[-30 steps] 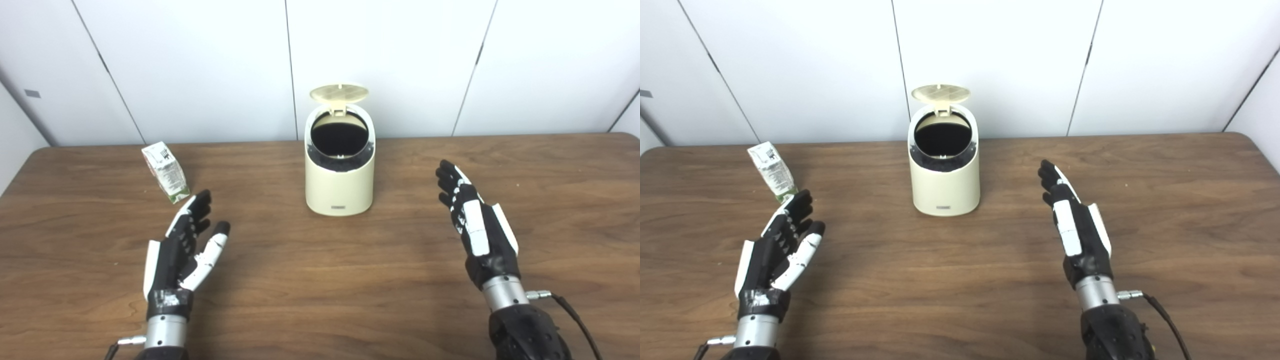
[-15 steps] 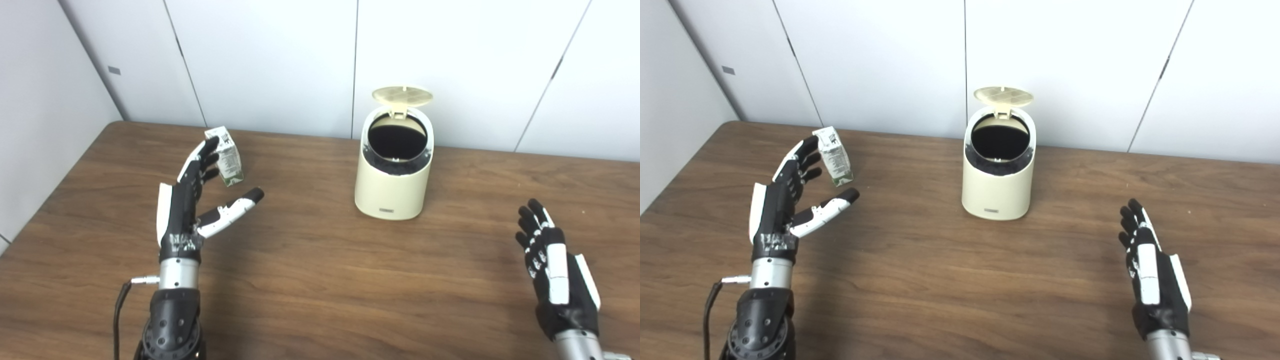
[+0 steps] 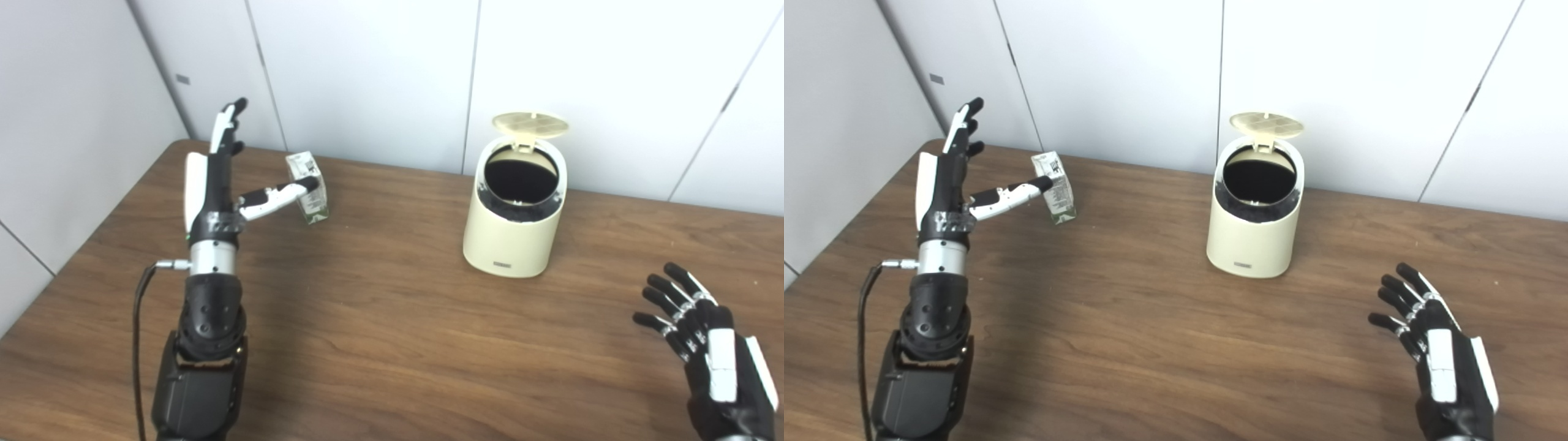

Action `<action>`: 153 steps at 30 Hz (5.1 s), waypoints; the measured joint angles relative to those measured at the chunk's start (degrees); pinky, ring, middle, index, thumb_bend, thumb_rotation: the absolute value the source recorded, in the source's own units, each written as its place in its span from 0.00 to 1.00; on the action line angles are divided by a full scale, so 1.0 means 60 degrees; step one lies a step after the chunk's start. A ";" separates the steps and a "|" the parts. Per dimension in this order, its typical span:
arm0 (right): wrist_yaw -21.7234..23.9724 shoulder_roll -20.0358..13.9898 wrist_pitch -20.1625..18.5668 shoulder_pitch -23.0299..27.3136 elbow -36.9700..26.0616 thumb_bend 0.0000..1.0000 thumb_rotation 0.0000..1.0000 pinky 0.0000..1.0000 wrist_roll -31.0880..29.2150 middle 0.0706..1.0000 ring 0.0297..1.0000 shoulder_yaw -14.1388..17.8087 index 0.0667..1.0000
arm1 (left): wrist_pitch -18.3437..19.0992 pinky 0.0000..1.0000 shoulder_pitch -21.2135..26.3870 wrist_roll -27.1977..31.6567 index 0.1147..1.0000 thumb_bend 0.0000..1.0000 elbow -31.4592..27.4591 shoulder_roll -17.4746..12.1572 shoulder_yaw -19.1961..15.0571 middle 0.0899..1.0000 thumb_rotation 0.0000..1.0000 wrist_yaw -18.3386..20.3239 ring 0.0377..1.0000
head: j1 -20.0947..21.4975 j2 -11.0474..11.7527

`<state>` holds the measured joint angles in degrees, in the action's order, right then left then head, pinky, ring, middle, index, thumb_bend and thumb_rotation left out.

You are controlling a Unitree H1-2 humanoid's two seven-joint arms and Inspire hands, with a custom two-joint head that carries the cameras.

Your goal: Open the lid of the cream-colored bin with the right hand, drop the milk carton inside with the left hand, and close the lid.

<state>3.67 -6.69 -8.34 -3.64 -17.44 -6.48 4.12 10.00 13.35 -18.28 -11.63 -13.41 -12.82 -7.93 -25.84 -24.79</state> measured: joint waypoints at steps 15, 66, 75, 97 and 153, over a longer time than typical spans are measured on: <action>0.0197 -0.0004 0.0341 -0.0061 0.0295 0.70 0.88 0.61 -0.0454 0.75 0.74 0.0260 0.77 | 0.0031 0.92 0.1304 -0.0343 0.98 0.96 0.2980 -0.0890 0.1065 0.98 0.13 0.0345 0.96 | -0.0103 0.0059; 0.0525 -0.0196 0.0169 -0.0298 -0.0315 0.70 0.92 0.66 -0.0997 0.75 0.77 0.0023 0.76 | -0.0812 0.32 0.1936 -0.0902 0.42 0.47 0.3650 -0.0968 0.1608 0.45 0.00 -0.0909 0.38 | 0.0409 -0.0351; 0.0407 -0.0022 0.0099 -0.0268 -0.0314 0.75 0.92 0.73 -0.0869 0.77 0.81 -0.0003 0.80 | -0.1220 0.33 0.1516 -0.0926 0.43 0.47 0.1893 -0.0066 0.1594 0.45 0.00 -0.0958 0.40 | 0.0922 -0.0453; -0.0257 0.0711 -0.0451 -0.0144 -0.0726 0.56 1.00 0.88 0.0372 0.85 0.90 -0.0538 0.92 | -0.2298 0.34 0.1434 -0.1001 0.43 0.48 0.0106 0.1537 0.2716 0.46 0.00 -0.0359 0.41 | 0.3572 -0.0820; -0.0815 0.1828 -0.0807 -0.0249 -0.1100 0.58 1.00 0.86 0.1681 0.85 0.89 -0.1568 0.92 | -0.5936 0.34 0.4215 -0.2427 0.44 0.48 0.6458 0.0295 0.7270 0.46 0.00 -0.6529 0.41 | 0.4716 -0.0805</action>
<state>-1.22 4.28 -13.18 -5.14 -24.04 3.60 -5.29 -25.62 38.64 -32.84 27.11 -11.64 30.80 -47.11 2.46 -29.62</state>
